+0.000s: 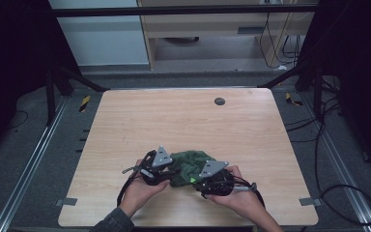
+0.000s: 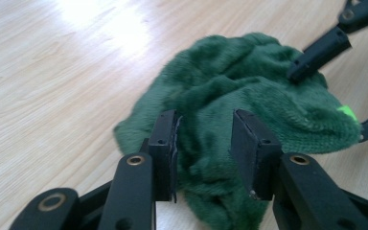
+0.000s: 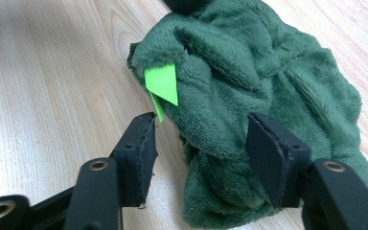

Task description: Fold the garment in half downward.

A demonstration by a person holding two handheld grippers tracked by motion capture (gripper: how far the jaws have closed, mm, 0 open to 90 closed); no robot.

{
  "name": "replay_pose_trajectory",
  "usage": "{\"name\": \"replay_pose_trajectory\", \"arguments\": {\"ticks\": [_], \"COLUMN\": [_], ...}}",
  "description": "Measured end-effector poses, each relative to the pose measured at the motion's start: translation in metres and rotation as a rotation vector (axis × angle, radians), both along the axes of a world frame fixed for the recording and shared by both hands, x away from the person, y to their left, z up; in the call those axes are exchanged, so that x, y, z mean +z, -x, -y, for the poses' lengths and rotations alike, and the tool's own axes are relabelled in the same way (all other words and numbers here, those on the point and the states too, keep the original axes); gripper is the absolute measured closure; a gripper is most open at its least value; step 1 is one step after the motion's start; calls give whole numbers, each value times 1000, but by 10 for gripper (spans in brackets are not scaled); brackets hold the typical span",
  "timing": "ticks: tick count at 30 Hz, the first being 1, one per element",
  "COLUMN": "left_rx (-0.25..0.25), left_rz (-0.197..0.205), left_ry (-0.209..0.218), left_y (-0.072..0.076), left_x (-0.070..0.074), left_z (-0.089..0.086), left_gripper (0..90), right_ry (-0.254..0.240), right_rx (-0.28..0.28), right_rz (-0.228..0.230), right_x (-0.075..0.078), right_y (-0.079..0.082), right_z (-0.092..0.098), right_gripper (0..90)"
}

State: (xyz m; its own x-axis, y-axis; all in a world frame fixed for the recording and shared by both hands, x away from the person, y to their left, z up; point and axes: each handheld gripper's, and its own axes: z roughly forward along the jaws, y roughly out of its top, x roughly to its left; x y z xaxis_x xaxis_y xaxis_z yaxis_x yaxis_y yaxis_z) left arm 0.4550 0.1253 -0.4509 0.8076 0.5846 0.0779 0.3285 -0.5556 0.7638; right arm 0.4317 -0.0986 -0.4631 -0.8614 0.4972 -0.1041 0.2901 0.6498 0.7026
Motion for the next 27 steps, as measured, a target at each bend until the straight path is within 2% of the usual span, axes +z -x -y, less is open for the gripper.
{"name": "replay_pose_trajectory", "arguments": {"ticks": [7, 14, 15, 19, 21, 27], "left_rx": [-8, -11, -8, 10, 28, 71], "left_rz": [-13, -22, -22, -20, -23, -54], "left_ry": [-39, -39, -38, -37, -32, -18], "left_y": [4, 3, 2, -2, -5, -17], "left_x": [-10, -9, -8, -5, -4, -2], "left_z": [3, 1, 0, -3, -5, -10], "left_gripper": [615, 581, 567, 466, 423, 229], "right_ry": [-1, -26, -24, -36, -41, -56], "right_rx": [-20, -78, -90, -126, -145, -196], "right_rz": [10, 6, -5, -27, -22, -31], "right_x": [1, 6, 7, 10, 11, 9], "right_y": [1, -6, -8, -12, -14, -18], "right_z": [3, 11, 12, 20, 24, 36], "right_gripper": [301, 158, 141, 92, 90, 63]}}
